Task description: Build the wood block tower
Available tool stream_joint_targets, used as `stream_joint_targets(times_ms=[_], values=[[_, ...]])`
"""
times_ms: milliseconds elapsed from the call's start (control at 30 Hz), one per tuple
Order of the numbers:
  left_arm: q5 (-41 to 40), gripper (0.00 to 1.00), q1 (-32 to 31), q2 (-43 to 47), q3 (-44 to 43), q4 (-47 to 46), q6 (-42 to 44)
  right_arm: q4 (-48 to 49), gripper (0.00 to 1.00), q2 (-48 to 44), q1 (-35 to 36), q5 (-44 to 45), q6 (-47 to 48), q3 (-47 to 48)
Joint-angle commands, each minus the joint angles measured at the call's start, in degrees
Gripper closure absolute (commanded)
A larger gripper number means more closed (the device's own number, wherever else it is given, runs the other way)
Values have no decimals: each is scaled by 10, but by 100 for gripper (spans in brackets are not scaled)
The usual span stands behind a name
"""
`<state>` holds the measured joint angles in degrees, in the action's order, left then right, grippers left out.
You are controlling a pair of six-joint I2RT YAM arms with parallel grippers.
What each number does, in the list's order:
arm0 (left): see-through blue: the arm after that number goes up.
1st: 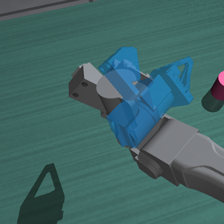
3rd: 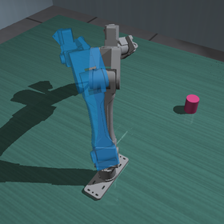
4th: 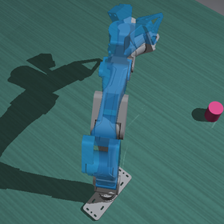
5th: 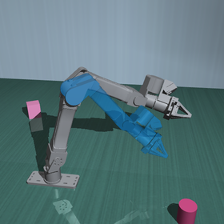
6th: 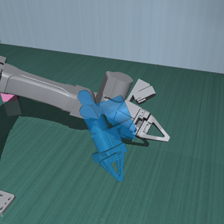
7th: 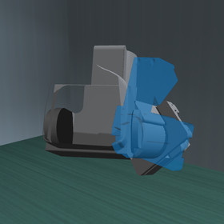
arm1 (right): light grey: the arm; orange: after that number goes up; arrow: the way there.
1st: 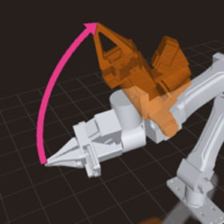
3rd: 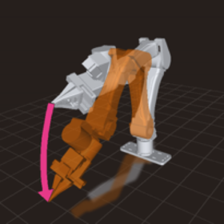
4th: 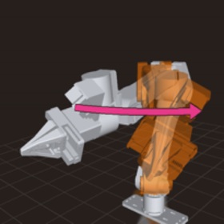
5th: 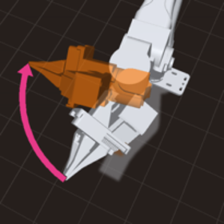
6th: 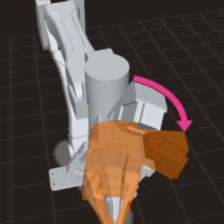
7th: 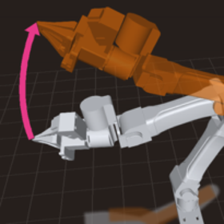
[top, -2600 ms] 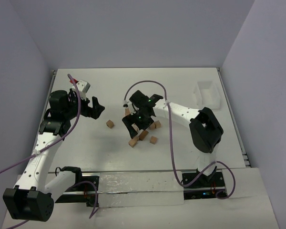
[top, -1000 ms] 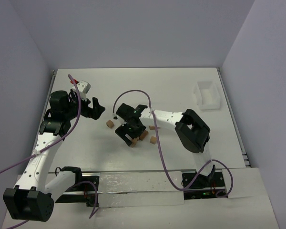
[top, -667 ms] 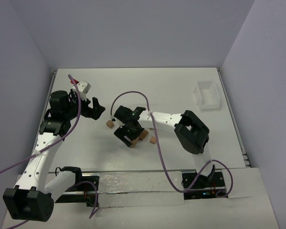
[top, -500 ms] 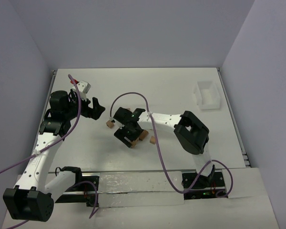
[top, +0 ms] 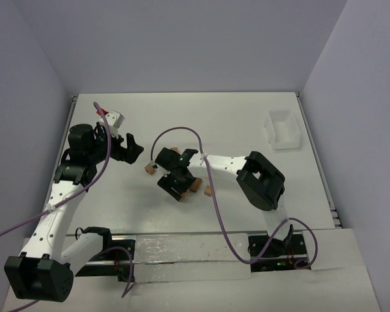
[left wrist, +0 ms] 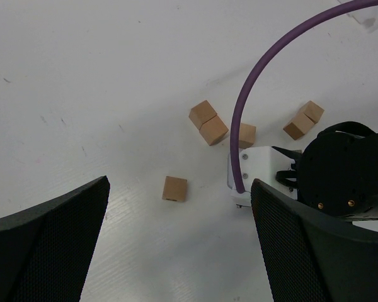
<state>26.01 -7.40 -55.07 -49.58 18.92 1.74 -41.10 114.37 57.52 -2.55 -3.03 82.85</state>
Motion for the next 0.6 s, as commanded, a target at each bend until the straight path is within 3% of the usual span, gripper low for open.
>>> stream_joint_targets(times_ms=[0, 233, 433, 567], values=[[14, 1, 4, 8, -2, -27, 2, 12, 33, -22, 6, 7, 10, -2], [17, 1, 4, 7, -6, -20, 0, -10, 54, -50, 7, -18, 60, -1], [31, 1, 5, 4, -19, -12, -8, -68, 65, -105, 5, -25, 172, 18], [55, 1, 14, -3, -30, -8, -12, -113, 66, -133, -8, -32, 280, 52]])
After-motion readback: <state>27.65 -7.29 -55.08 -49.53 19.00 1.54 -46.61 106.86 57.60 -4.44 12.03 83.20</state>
